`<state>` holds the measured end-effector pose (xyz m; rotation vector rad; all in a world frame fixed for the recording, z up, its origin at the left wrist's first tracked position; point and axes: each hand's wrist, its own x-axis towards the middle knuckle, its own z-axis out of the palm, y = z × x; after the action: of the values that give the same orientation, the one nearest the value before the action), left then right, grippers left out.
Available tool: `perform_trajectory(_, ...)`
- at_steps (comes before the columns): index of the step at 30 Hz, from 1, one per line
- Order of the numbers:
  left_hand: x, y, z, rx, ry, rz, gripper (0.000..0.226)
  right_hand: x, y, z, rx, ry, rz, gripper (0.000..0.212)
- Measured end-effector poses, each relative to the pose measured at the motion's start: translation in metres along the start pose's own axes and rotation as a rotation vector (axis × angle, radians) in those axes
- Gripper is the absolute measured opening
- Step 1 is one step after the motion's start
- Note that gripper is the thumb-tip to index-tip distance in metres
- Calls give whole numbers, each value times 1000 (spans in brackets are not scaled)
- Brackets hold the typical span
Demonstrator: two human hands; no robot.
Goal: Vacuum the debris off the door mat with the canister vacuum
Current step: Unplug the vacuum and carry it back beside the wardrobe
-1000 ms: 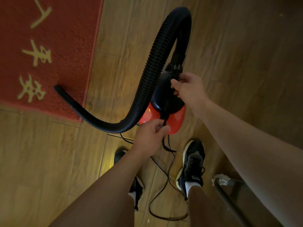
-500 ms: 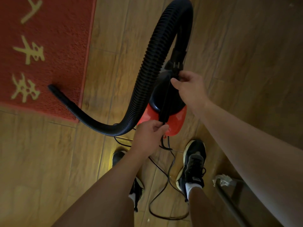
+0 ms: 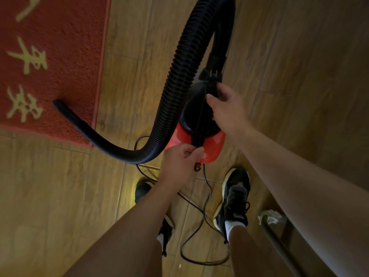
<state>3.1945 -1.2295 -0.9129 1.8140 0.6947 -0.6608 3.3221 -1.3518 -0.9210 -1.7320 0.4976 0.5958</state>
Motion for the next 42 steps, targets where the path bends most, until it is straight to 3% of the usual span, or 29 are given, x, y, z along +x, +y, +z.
perform_trajectory(9, -15, 8, -9, -20, 39, 13, 10, -12, -2, 5, 61, -19, -27, 31)
perform_trajectory(15, -28, 12, -10, 41, 51, 79, 27, -14, 0, 9, -13, 148, 30, 12)
perform_trajectory(23, -53, 47, -31, 27, -21, 268, 27, -14, -13, 7, -160, 29, 138, 38)
perform_trajectory(32, -58, 92, -70, 42, 264, 562, 17, -9, -10, 9, -114, -15, 211, 32)
perform_trajectory(38, -47, 78, -82, 154, 391, 549, 36, -10, -11, 10, -139, -8, 188, 32)
perform_trajectory(42, -38, 65, -84, 172, 314, 469, 59, -9, -6, 13, -116, 12, 178, 31)
